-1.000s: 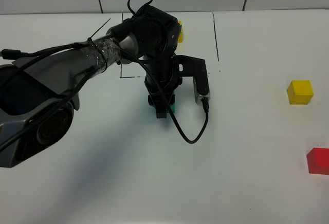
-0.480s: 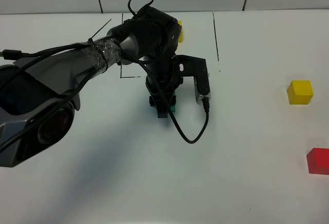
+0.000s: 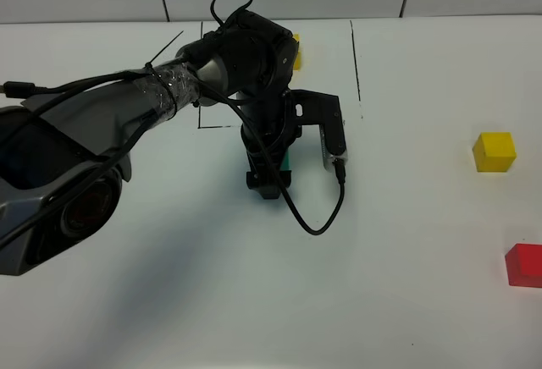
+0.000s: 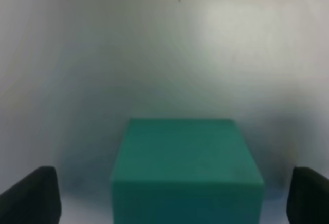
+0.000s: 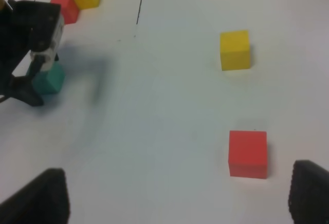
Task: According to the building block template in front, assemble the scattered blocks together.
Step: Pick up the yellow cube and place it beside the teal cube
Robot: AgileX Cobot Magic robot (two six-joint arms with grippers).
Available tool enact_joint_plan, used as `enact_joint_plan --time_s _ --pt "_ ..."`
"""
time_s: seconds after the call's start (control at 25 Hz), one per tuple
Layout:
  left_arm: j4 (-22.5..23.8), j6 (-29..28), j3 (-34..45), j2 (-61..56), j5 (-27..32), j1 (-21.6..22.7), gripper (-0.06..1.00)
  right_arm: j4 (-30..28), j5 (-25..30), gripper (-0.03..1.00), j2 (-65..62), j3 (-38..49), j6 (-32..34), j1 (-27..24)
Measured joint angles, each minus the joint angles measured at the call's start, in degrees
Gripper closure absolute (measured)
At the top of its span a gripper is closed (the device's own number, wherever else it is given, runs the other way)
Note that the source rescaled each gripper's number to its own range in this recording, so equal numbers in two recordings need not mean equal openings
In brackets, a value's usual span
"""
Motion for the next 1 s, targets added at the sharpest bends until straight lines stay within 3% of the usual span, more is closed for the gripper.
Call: enact_joint_plan --time_s 0.44,0.68,0.88,1.0 --pt "-2.6 -4.2 0.0 -8.1 2.6 0.0 -0.05 0.0 0.0 0.20 0.0 0.0 0.0 0.0" --pt "0.3 -17.5 0.0 -13.3 0.0 2.4 -0.05 0.0 0.0 0.20 0.0 0.0 0.0 0.0" --pt "0.8 -28.8 0.0 -16.7 -0.4 8.3 -0.05 0.0 0.0 0.20 0.0 0.0 0.0 0.0" --pt "0.4 -32.6 0.2 -19.1 -0.1 12.4 -0.05 0.0 0.0 0.20 0.0 0.0 0.0 0.0"
